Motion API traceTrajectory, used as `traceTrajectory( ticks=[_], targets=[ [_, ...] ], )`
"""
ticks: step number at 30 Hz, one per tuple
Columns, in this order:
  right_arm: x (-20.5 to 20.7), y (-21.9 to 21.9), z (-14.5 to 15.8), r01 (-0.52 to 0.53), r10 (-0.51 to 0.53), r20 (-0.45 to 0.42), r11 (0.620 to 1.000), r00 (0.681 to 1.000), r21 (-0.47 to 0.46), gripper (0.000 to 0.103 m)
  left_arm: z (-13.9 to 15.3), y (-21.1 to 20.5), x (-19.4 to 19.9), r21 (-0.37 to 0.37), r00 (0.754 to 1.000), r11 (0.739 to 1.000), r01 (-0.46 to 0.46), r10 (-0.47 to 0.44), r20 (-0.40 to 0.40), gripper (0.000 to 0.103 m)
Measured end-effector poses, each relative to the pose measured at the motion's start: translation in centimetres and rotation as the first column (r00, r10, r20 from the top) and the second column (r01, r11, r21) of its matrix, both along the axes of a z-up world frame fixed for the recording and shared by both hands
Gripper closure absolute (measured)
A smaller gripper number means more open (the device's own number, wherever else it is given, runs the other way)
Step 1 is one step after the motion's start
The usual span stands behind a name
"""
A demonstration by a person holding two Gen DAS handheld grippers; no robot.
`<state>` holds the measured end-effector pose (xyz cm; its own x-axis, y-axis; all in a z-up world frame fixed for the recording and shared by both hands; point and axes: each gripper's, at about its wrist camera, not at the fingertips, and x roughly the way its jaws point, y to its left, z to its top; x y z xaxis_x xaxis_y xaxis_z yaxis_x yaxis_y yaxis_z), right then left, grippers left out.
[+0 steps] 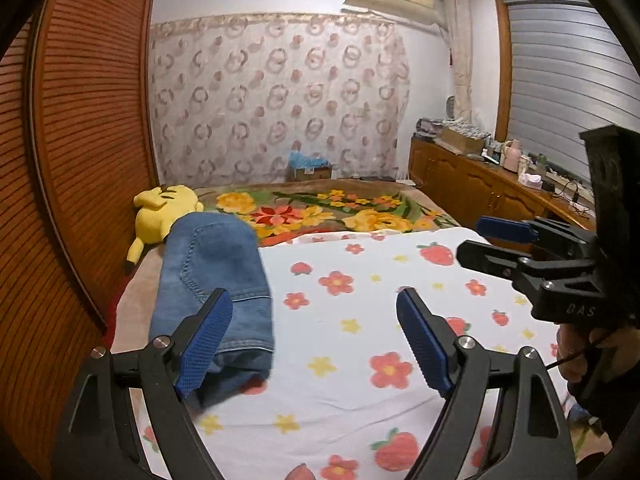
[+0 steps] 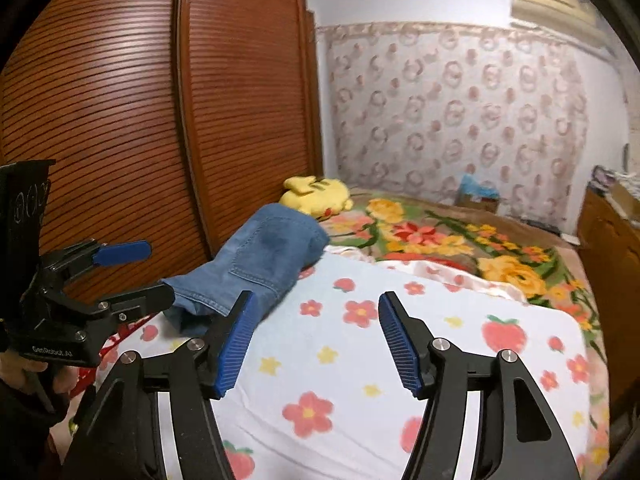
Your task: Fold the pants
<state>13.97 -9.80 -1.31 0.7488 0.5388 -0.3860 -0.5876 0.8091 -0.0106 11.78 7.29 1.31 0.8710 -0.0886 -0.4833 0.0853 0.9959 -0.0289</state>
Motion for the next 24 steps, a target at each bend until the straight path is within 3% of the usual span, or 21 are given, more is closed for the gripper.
traceTrajectory(
  ticks=[10, 17, 24],
  targets=[
    [-7.5, -4.9, -0.1, 0.227, -0.228, 0.038, 0.973, 0.973, 0.033, 0.037, 0.5, -3.9, -3.4, 0.002, 1.000, 1.000, 0.012, -0.012, 0.020, 0.018],
    [-11.5, -6.5, -0.3, 0.293, -0.294, 0.033, 0.955, 0.955, 0.040, 0.036, 0.5, -5.4, -5.5, -0.016, 1.000, 1.000, 0.012, -0.012, 0.026, 0.018],
    [-11.3, -5.5, -0.6, 0.325, -0.326, 0.018, 0.944, 0.945, 0.048, 0.036, 0.4, -5.9, -6.2, -0.015, 1.000, 1.000, 0.004, -0.003, 0.026, 0.018]
  ],
)
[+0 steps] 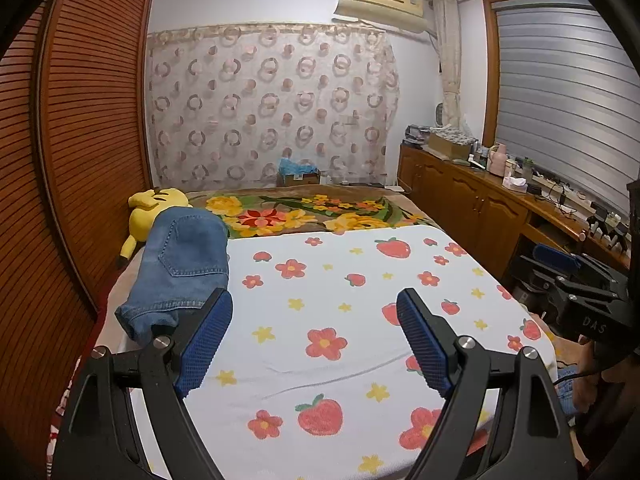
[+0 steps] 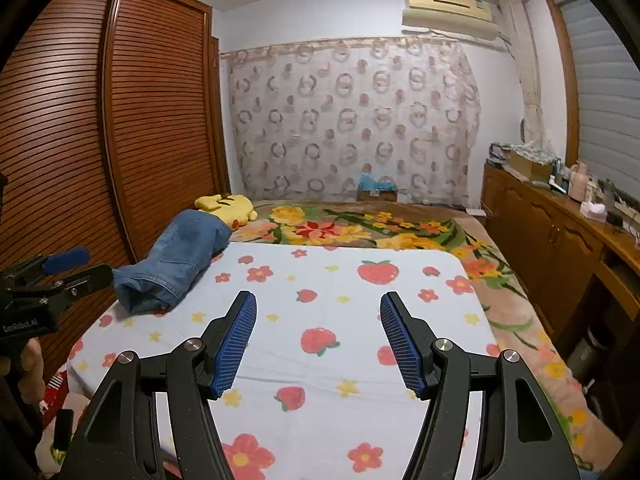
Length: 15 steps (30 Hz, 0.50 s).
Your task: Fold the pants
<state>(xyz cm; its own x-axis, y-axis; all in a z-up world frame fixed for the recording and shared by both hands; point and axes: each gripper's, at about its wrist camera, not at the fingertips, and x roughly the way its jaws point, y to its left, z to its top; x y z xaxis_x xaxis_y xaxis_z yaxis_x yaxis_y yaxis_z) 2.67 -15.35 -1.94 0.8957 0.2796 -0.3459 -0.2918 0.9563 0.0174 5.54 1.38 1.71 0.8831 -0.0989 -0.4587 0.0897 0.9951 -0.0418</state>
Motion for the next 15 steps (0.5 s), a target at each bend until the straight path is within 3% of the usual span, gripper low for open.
traceTrajectory(
  ticks=[15],
  targets=[
    [-0.2, 1.2, 0.2, 0.014, -0.014, 0.015, 1.000, 1.000, -0.001, 0.036, -0.3, -0.1, -0.6, 0.005, 1.000, 1.000, -0.001, 0.001, -0.007, 0.018]
  ],
)
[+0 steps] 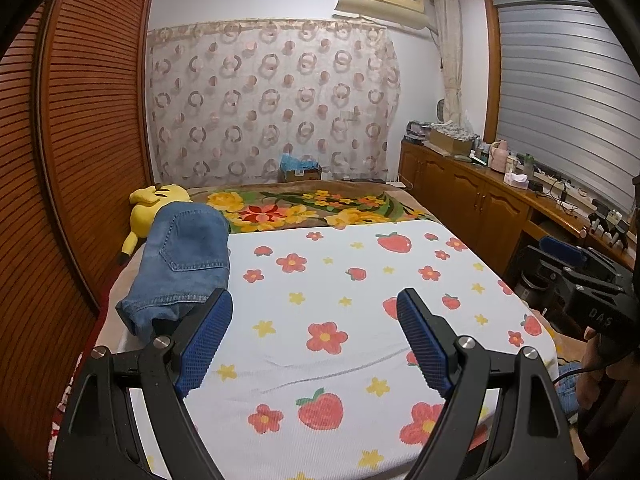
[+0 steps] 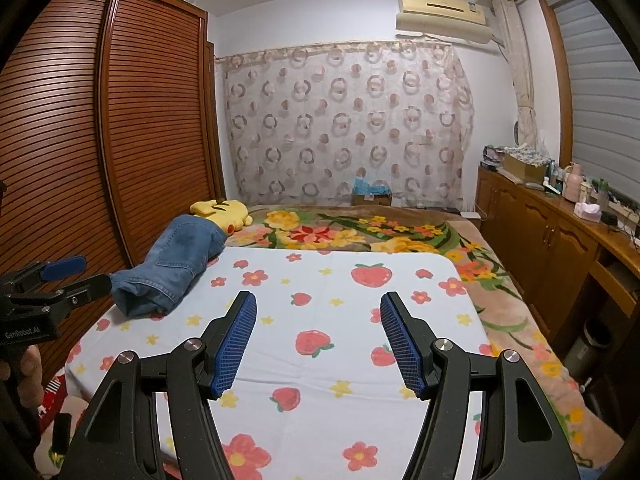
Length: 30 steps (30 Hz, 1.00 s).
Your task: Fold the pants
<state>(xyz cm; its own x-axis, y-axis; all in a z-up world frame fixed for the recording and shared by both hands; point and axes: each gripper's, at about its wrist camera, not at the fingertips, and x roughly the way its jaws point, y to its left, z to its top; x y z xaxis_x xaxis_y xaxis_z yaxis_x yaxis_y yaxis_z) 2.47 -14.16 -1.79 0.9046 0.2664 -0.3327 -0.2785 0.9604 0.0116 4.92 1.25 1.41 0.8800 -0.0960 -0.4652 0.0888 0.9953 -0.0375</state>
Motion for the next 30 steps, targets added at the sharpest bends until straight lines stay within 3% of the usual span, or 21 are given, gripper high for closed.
traceTrajectory(
  ticks=[30],
  targets=[
    [-0.17, -0.71, -0.45, -0.010, 0.010, -0.004, 1.000, 1.000, -0.003, 0.036, -0.15, -0.09, -0.24, -0.003, 1.000, 1.000, 0.000, 0.000, -0.006, 0.018]
  ],
)
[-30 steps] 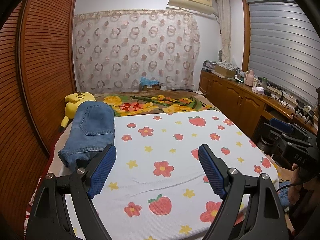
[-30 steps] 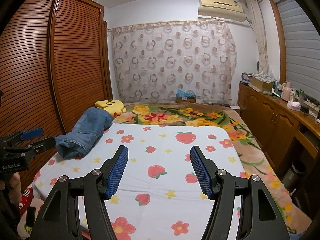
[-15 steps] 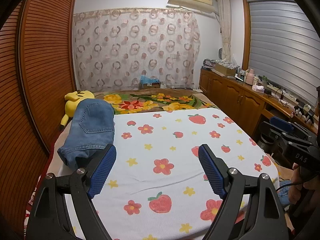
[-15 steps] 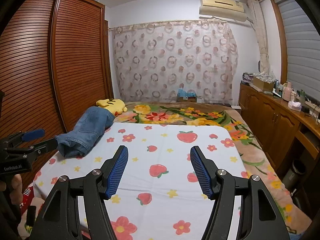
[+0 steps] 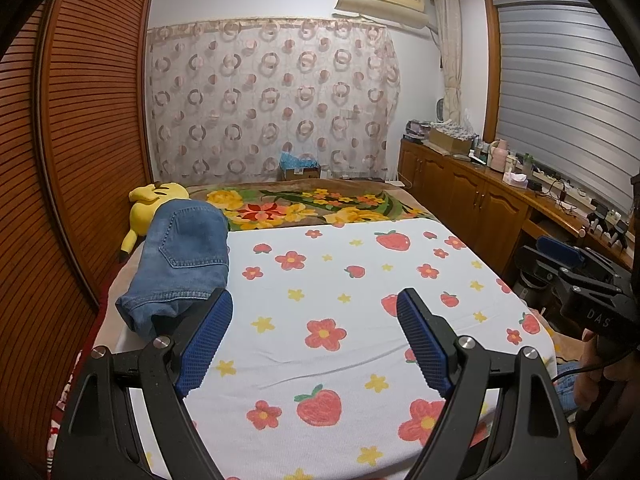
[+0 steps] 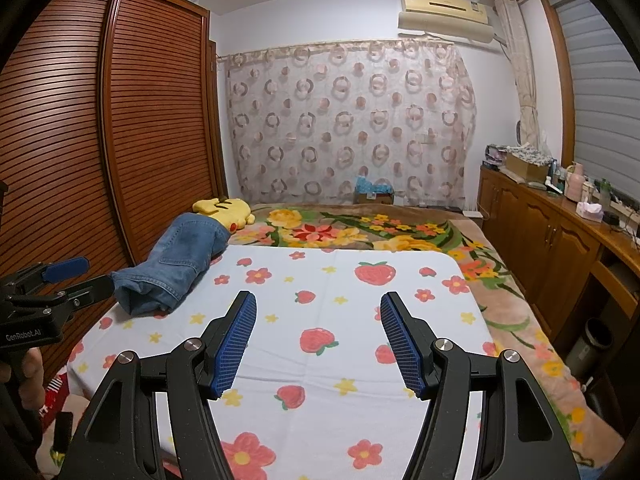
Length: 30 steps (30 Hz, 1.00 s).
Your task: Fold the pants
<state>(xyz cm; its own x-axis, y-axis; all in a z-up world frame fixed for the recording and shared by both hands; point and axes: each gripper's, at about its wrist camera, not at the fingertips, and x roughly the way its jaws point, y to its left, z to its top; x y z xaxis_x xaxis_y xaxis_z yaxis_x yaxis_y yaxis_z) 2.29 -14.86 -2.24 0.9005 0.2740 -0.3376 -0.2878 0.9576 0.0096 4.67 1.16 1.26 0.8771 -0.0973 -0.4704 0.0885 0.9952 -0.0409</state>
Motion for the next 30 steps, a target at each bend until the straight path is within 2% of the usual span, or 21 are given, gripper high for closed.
traceTrajectory(
  ticks=[30],
  targets=[
    [0.12, -0.17, -0.02, -0.003, 0.003, 0.004, 1.000, 1.000, -0.003, 0.036, -0.26, -0.16, -0.18, -0.005, 1.000, 1.000, 0.004, -0.004, -0.005, 0.018]
  ],
)
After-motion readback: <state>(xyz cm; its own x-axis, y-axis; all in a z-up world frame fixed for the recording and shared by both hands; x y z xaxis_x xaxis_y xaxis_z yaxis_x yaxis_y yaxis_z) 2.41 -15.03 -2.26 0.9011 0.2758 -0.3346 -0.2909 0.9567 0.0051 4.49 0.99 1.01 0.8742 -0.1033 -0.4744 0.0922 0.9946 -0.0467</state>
